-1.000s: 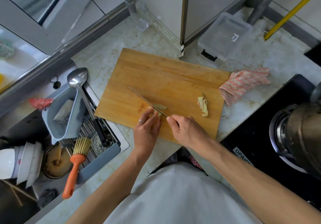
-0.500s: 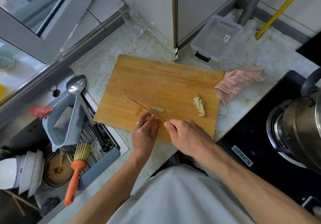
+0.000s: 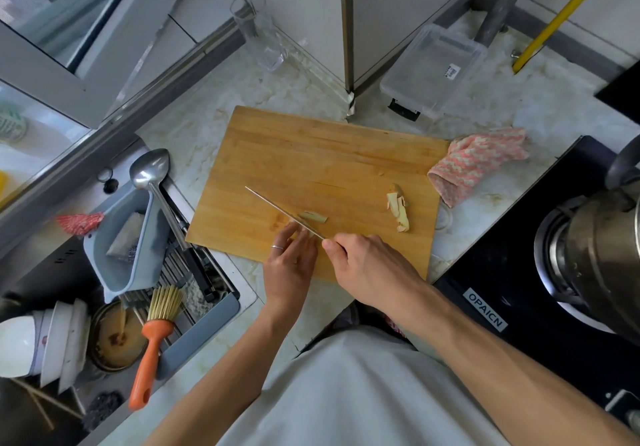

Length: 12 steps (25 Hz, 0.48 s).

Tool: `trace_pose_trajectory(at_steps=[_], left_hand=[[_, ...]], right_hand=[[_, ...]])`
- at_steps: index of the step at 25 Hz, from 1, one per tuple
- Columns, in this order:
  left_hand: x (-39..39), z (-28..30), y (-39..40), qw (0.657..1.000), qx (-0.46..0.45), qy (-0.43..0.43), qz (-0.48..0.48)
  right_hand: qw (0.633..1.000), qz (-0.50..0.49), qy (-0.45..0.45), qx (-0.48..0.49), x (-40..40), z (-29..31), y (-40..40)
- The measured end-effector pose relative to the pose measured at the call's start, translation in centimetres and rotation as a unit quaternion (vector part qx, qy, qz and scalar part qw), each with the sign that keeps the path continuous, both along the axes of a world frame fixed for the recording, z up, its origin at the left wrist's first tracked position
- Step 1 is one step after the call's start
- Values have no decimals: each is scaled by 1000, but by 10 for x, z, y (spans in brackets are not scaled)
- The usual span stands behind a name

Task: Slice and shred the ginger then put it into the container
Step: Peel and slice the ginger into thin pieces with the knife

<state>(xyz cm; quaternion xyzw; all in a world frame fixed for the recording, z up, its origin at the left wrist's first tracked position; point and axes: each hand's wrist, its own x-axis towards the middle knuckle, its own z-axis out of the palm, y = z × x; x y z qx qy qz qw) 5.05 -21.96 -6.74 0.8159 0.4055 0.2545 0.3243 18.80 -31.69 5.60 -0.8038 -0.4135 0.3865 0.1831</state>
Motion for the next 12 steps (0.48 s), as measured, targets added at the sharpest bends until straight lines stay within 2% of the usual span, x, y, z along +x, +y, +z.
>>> trace_pose_trajectory(at_steps=[12], left_hand=[[2,0,-1,1000,1,-16,14]], right_hand=[[999,-17,39,-9,4,-12,15]])
